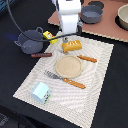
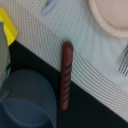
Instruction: Interact with the objects in diverse but meaningful ways.
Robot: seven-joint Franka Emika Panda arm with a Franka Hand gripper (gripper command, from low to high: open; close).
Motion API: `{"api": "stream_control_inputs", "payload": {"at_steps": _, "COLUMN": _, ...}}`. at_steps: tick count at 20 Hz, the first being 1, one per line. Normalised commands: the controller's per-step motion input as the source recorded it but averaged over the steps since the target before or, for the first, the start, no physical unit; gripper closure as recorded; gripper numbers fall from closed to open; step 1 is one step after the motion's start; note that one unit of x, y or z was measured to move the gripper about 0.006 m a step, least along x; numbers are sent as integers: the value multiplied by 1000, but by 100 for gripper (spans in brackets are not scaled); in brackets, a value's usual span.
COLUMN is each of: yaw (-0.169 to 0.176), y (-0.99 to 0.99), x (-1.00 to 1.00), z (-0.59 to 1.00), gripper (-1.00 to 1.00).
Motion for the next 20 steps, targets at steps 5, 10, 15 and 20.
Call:
{"api": "stream_control_inputs", "payload": {"at_steps": 5, "yaw": -24, "y": -122, "x": -885, "z": -2, "gripper": -100}}
{"api": "stream_control_inputs", "payload": {"at_steps": 10, "yaw": -25, "y": -182, "x": -975, "z": -75, "gripper": -100}}
{"api": "stream_control_inputs", "payload": {"at_steps": 15, "yaw": -27, "y": -266, "x": -943, "z": -120, "gripper": -100}}
{"api": "stream_control_inputs", "payload": {"at_steps": 20, "yaw": -30, "y": -159, "x": -861, "z": -63, "gripper": -100}}
